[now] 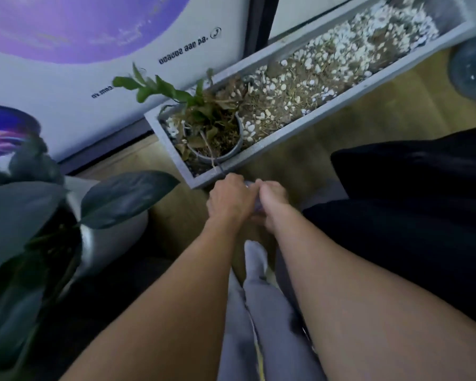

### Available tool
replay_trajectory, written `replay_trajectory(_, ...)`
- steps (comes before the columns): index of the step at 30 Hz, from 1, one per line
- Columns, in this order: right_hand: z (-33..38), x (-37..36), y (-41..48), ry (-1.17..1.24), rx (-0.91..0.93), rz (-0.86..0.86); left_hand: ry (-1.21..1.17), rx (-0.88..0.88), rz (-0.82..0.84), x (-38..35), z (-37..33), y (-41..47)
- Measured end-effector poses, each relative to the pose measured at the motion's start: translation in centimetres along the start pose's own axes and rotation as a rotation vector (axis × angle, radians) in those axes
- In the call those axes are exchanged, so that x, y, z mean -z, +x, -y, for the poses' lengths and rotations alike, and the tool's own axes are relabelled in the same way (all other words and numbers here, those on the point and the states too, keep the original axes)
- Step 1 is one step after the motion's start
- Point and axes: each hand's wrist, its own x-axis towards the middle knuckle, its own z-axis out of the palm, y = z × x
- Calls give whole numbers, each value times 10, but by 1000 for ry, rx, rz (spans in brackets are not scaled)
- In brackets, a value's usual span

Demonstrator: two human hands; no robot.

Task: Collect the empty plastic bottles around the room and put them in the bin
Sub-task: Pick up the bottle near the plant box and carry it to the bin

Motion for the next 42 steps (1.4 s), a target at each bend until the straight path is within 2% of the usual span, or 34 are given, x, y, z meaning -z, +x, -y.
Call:
replay_trajectory(3, 17, 25, -83, -245, 258, 33, 101, -40, 74, 56, -36, -65)
replay_trajectory(7, 39, 54, -184, -706, 609, 147, 215, -162, 73, 135, -85, -145)
replay_trajectory(9, 51, 63, -232, -783, 721, 236, 268, -220, 35, 173, -103, -186)
replay_trajectory(13, 73, 78, -326, -752, 964, 343, 241, -279, -90, 248, -124, -273)
replay_trajectory(16, 87, 85, -400, -752, 1175, 360, 11, -333, -285, 294, -125, -352)
replay_trajectory(19, 94, 87, -478, -723, 1348, 432, -403, -441, -516, 326, -104, -435)
replay_trajectory(21, 90, 85, -531, -679, 1435, 493, -598, -466, -569, 339, -80, -489)
replay_trajectory(25, 59, 66, -637, -517, 1509, 717, -691, -446, -610, 355, -19, -598)
replay_trajectory(29, 7, 35, -732, -396, 1504, 981, -636, -420, -686, 352, 53, -701)
replay_trajectory(38, -185, -36, -924, -299, 1399, 1483, -618, -202, -1284, 309, 221, -903)
replay_trajectory(42, -264, -54, -989, -331, 1410, 1617, -611, -75, -1476, 286, 279, -978)
